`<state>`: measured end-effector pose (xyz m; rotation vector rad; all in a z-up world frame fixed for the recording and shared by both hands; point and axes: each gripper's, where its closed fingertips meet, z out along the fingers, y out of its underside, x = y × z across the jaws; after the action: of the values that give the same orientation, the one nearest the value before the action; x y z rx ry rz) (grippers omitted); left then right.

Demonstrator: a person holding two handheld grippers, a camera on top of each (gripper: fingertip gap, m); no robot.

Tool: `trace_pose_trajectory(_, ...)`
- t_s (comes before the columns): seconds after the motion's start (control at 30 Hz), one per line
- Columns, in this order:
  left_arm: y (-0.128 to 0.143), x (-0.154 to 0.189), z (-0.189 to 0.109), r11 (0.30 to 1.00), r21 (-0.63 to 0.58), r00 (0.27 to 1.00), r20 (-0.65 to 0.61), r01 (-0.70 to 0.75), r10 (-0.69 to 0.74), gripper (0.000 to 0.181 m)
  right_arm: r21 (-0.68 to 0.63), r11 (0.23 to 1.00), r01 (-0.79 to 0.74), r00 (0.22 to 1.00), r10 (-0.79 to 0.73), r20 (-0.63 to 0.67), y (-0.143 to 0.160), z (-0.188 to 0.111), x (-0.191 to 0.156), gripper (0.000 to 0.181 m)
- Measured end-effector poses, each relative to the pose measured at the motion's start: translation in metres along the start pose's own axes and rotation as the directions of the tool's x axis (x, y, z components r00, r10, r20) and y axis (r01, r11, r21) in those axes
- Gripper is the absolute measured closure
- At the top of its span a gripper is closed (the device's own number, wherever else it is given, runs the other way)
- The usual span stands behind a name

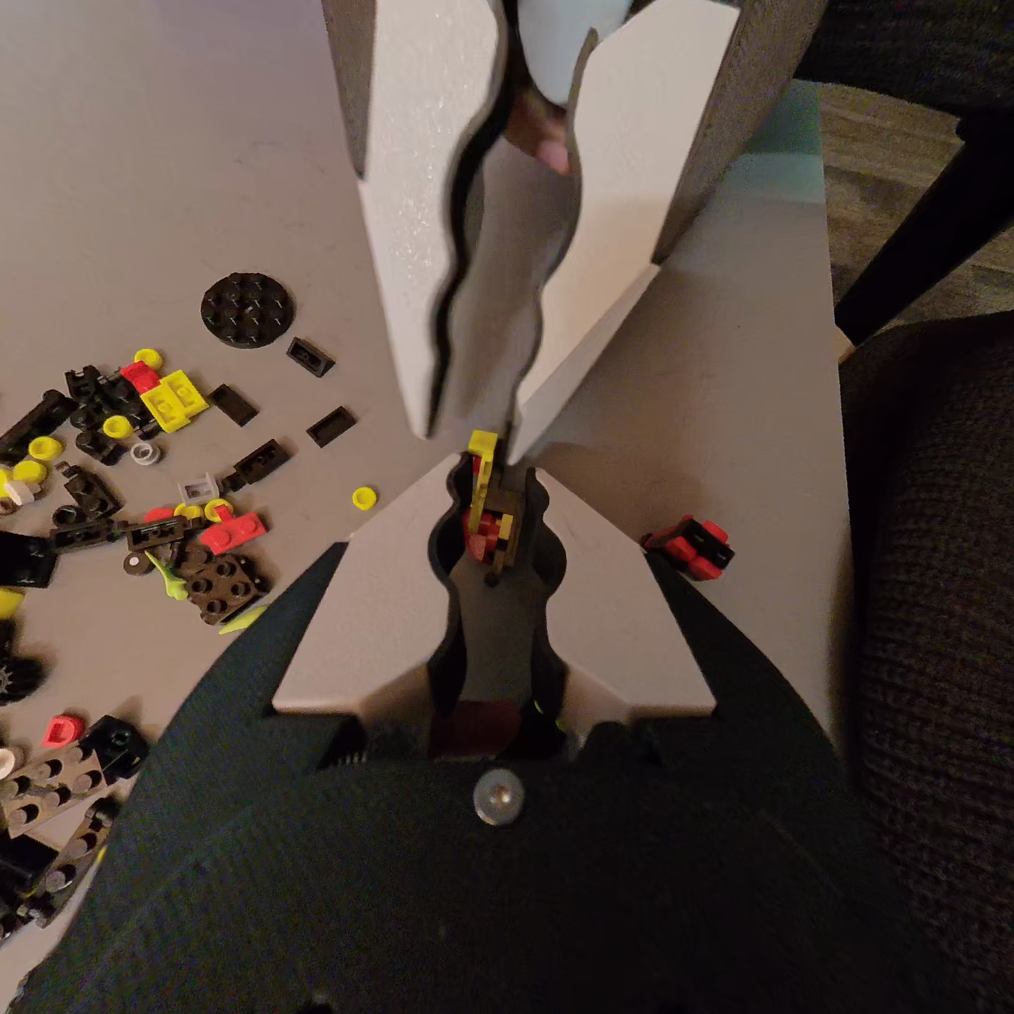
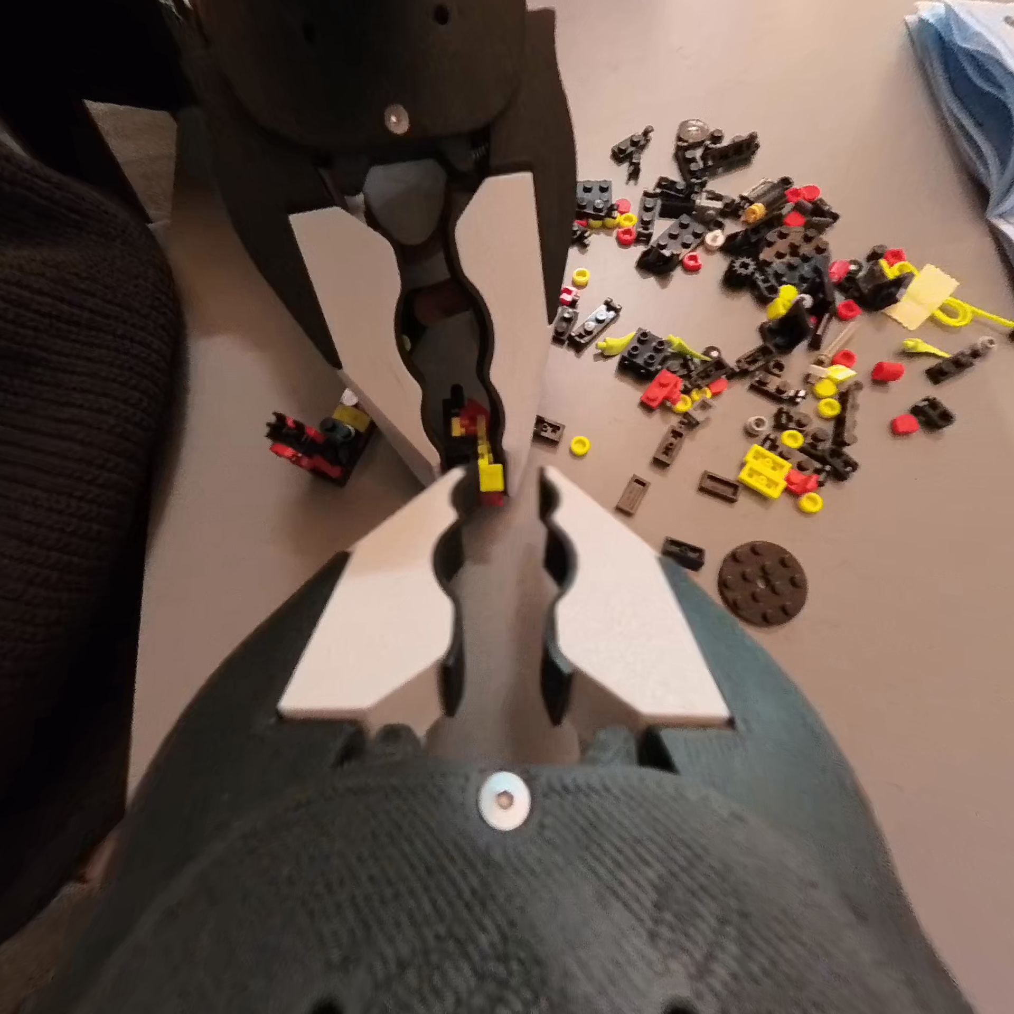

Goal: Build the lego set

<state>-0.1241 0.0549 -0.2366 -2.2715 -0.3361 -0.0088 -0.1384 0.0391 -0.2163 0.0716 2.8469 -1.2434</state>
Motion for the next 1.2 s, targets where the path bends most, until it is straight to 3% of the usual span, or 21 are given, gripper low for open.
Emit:
trace_pose_trajectory(0.07,0.000,0.001,-0.001,1.000,0.002,1.000,-0.011,0.019,-0.019,0.165,0.002,1.000,0.018,0.999,-0.018,-0.042,-0.001,-0.004,0.006,0.136)
trace_pose_trajectory(0.17,-0.004,-0.004,-0.005,0.997,0.035,0.997,-0.010,0.072,-0.072,0.165,0.057,0.997,0.050,0.994,-0.044,-0.098,-0.009,-0.013,0.013,0.135)
trace_pose_trajectory(0.27,-0.019,-0.014,-0.018,0.965,0.147,0.976,-0.065,0.216,-0.208,0.165,0.142,0.986,0.083,0.987,-0.062,-0.145,-0.024,-0.024,0.017,0.122)
trace_pose_trajectory(0.37,-0.043,-0.018,-0.043,0.841,0.277,0.876,-0.287,0.464,-0.388,0.164,0.242,0.965,0.105,0.986,-0.069,-0.153,-0.040,-0.034,0.012,0.104)
trace_pose_trajectory(0.47,-0.060,-0.012,-0.069,0.695,0.285,0.701,-0.567,0.660,-0.434,0.165,0.292,0.946,0.140,0.984,-0.099,-0.150,-0.048,-0.040,0.003,0.098)
trace_pose_trajectory(0.53,-0.063,-0.003,-0.080,0.647,0.208,0.575,-0.698,0.734,-0.427,0.165,0.270,0.945,0.185,0.978,-0.150,-0.146,-0.048,-0.039,-0.005,0.107)
trace_pose_trajectory(0.73,-0.061,0.036,-0.081,0.674,-0.020,0.358,-0.836,0.739,-0.417,0.165,0.256,0.909,0.329,0.943,-0.301,-0.141,-0.056,-0.041,-0.032,0.136)
trace_pose_trajectory(1.03,-0.059,0.047,-0.080,0.693,-0.078,0.313,-0.852,0.717,-0.420,0.165,0.265,0.893,0.364,0.931,-0.349,-0.104,-0.060,-0.040,-0.049,0.153)
trace_pose_trajectory(1.2,-0.059,0.048,-0.080,0.696,-0.082,0.311,-0.853,0.714,-0.419,0.165,0.267,0.895,0.357,0.934,-0.345,-0.094,-0.059,-0.040,-0.050,0.153)
